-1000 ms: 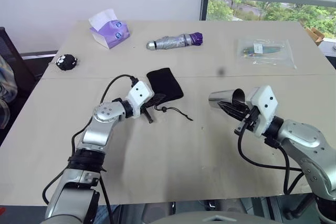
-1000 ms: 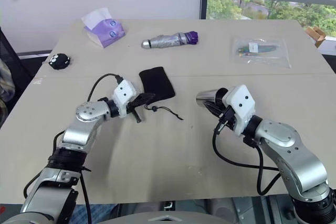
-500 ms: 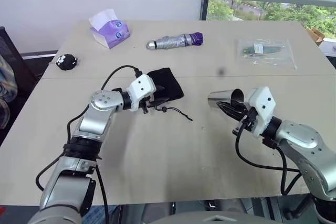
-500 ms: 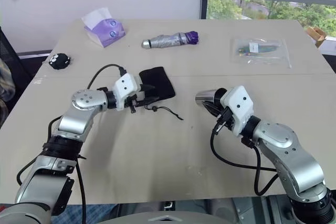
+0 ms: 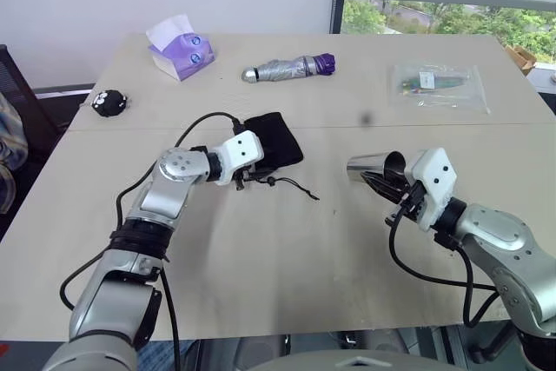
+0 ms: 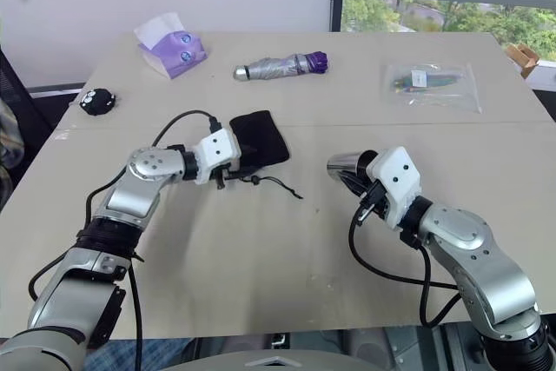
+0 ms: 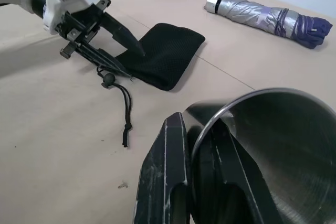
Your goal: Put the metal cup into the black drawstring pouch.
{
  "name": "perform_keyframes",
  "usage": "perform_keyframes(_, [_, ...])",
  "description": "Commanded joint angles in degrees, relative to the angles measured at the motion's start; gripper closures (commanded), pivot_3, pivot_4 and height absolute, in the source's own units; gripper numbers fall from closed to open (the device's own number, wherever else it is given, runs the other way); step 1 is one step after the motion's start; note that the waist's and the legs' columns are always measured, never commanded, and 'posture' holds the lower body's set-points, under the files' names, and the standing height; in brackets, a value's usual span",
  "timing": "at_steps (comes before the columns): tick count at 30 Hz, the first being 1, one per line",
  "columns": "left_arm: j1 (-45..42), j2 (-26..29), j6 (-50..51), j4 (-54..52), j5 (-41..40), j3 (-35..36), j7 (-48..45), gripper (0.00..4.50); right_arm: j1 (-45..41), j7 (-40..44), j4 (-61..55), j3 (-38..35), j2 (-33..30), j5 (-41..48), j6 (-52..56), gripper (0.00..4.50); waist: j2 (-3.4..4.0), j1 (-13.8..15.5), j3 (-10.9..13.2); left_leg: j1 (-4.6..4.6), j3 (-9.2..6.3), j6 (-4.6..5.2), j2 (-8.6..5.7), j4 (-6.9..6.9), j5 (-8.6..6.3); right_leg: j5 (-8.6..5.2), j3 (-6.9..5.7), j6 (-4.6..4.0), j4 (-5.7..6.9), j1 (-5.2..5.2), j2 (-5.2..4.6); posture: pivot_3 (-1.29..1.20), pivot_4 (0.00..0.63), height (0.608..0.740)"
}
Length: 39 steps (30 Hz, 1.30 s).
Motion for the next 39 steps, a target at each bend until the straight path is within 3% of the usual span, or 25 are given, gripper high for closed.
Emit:
perform_keyframes(1, [-1.25, 0.04, -1.17, 0.07, 0.17, 0.75, 0.92, 2.32, -0.56, -0.36, -2.78, -1.47, 0.04, 0.48, -1.2, 4.5, 0.0, 0.0, 0.0, 0.0, 0.0, 0.0, 0.0, 0.0, 0.0, 0.0, 0.0, 0.0, 0.0, 0.0, 0.0, 0.0, 0.15, 0.74])
perform_keyframes(5, [-1.04, -0.19, -1.15, 0.1, -0.18, 0.97, 0.96, 2.32, -0.48, -0.23, -2.75, -1.57, -0.22, 0.61, -1.18, 4.5, 0.0, 0.0, 0.0, 0.0, 0.0, 0.0, 0.0, 0.0, 0.0, 0.0, -0.01, 0.0, 0.01, 0.0, 0.0, 0.0, 0.15, 0.74])
perform_keyframes(8, [-0.63, -0.36, -0.77, -0.36, -0.75, 1.26, 0.85, 3.13, -0.59, -0.1, -2.63, -1.52, -0.32, 0.62, -1.24, 4.5, 0.0, 0.0, 0.0, 0.0, -0.01, 0.0, 0.0, 0.0, 0.0, 0.0, 0.0, 0.0, 0.01, 0.0, 0.0, 0.0, 0.15, 0.74])
perform_keyframes(11, [-0.34, -0.53, -0.11, -0.6, -1.39, 1.57, 0.72, 4.49, -0.78, 0.05, -2.46, -1.44, -0.41, 0.59, -1.36, 4.5, 0.0, 0.0, 0.0, 0.0, -0.01, 0.0, 0.0, 0.0, 0.0, 0.0, 0.0, 0.0, 0.01, 0.0, 0.0, 0.0, 0.15, 0.74])
perform_keyframes(22, [-0.2, -3.84, 11.85, -4.02, -10.44, 6.69, 0.43, 4.49, -1.69, -0.39, -2.53, -0.73, 0.17, 0.45, -1.32, 4.5, 0.0, -0.02, 0.0, 0.0, -0.02, 0.0, 0.0, 0.02, 0.0, 0.0, -0.01, 0.01, 0.02, 0.0, 0.0, 0.0, 0.15, 0.74])
perform_keyframes(39, [0.4, -8.57, 45.52, -16.42, -30.67, 15.02, 4.07, 4.49, -6.59, -3.69, -1.31, 5.91, 6.98, -0.88, -1.24, 4.5, -0.02, -0.15, 0.01, 0.0, -0.08, -0.01, 0.0, 0.02, 0.01, 0.01, 0.0, 0.01, 0.04, 0.0, 0.02, 0.0, 0.15, 0.74])
